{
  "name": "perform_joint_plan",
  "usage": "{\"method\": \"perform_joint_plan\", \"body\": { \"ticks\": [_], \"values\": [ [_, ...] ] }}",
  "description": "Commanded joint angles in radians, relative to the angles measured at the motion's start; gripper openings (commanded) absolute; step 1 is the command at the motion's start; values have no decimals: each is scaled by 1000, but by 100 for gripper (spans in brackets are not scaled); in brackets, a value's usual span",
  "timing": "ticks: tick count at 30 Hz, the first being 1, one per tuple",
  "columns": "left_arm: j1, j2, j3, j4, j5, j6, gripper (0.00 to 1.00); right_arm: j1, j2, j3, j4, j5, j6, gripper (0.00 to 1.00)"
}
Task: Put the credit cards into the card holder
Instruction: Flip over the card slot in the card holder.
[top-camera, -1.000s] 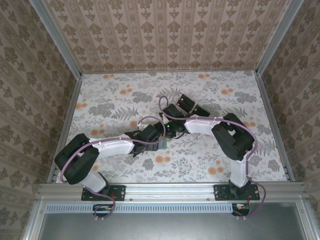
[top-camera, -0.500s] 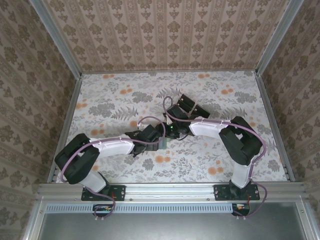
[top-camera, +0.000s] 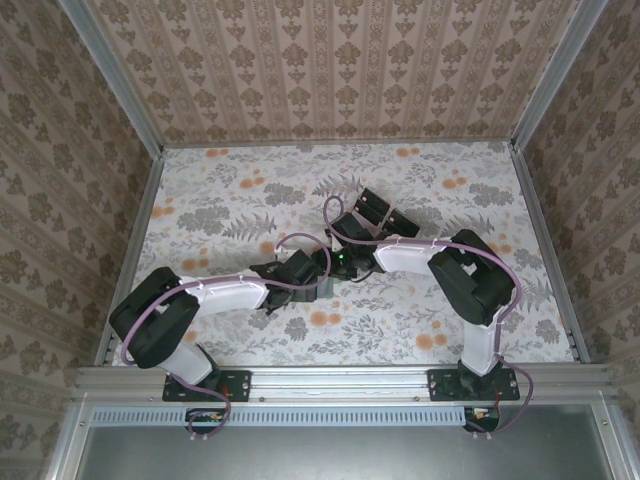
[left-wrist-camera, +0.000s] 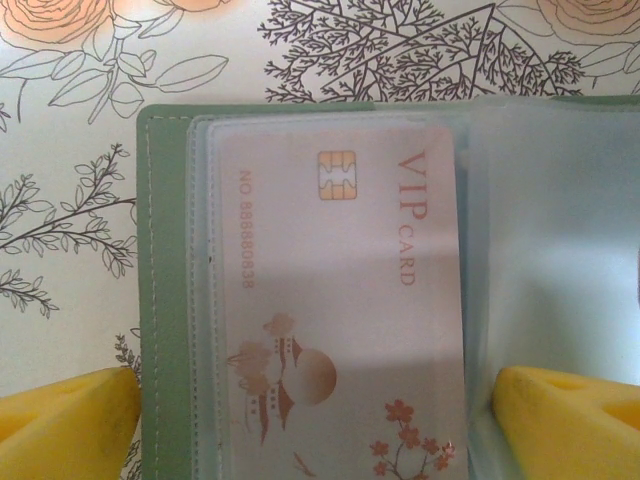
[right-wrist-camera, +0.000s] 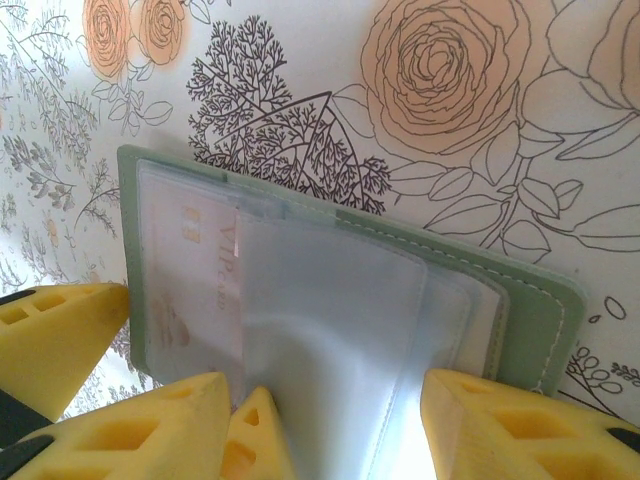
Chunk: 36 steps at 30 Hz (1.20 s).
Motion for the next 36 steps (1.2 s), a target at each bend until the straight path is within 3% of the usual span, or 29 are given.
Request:
{"method": "perform_joint_plan", "body": {
  "ticks": [1, 24, 36],
  "values": [
    [2, 18, -15, -13, -11, -20, 100, 7, 43, 6, -11, 6, 10, 55],
    [7, 8, -20, -8, -8, -15, 100, 14, 67, 60, -4, -65, 14, 55],
    [50, -266, -43, -63, -24, 1, 100, 45, 27, 104, -77, -34, -3, 54]
  ]
}}
